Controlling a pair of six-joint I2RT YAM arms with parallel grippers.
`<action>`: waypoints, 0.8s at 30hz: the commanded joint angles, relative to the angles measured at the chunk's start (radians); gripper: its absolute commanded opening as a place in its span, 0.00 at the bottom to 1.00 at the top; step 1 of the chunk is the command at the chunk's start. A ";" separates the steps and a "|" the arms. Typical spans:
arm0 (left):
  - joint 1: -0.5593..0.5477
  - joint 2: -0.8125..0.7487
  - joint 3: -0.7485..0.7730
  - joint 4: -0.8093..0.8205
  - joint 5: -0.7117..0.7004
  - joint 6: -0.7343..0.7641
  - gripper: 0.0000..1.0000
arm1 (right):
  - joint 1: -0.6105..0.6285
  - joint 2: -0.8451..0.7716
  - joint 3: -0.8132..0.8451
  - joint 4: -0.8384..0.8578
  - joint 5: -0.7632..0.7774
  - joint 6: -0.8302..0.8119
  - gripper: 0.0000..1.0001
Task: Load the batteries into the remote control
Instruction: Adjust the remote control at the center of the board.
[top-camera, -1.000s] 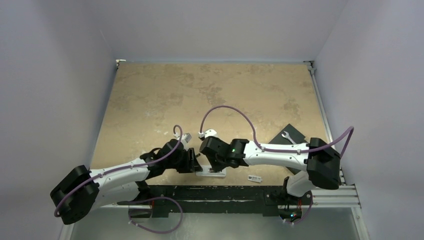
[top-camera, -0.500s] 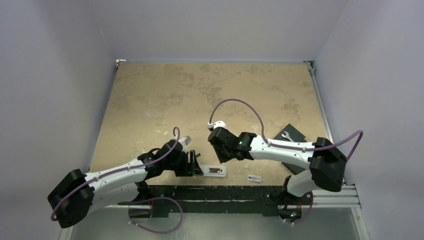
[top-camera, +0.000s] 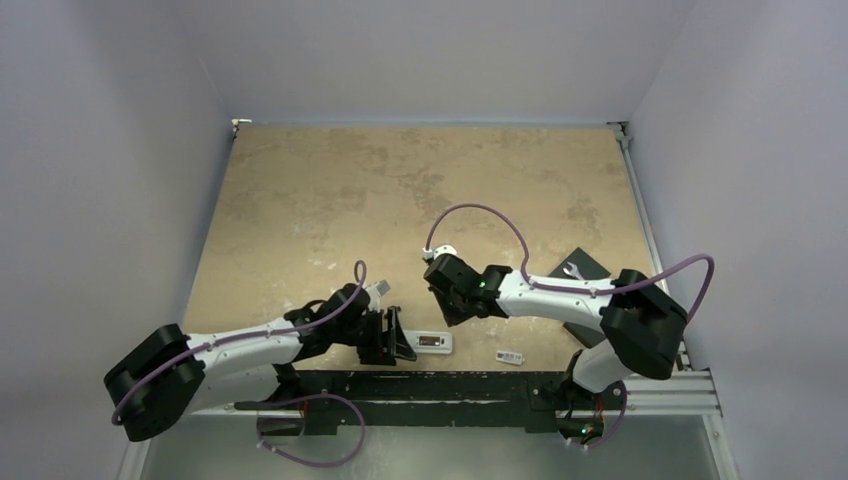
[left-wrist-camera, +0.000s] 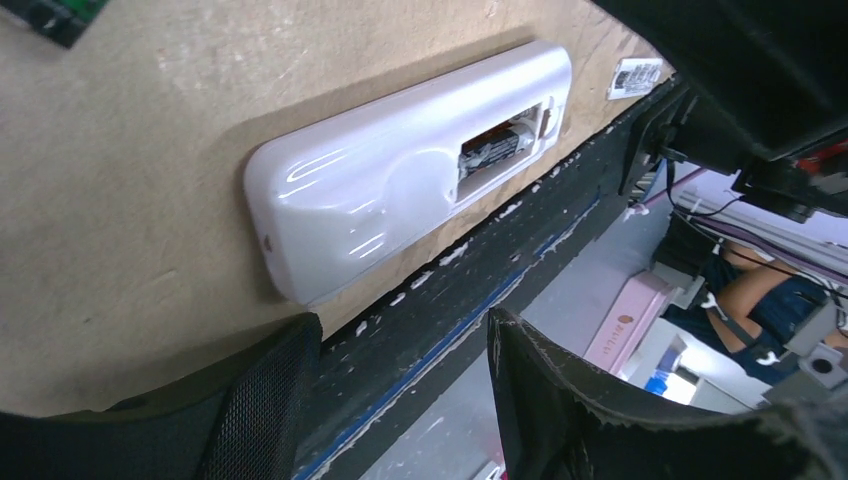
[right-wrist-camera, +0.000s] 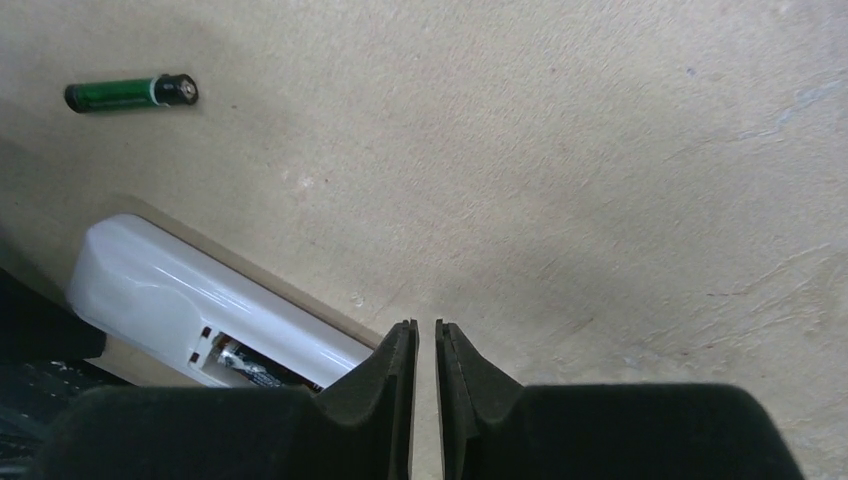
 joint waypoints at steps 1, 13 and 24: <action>-0.007 0.081 -0.007 0.059 -0.038 -0.006 0.62 | -0.003 0.011 -0.027 0.045 -0.037 -0.024 0.19; -0.006 0.188 0.074 0.060 -0.132 0.016 0.62 | -0.001 -0.049 -0.113 0.080 -0.121 -0.035 0.14; -0.007 0.291 0.135 0.080 -0.164 0.033 0.62 | 0.028 -0.179 -0.256 0.211 -0.257 0.088 0.14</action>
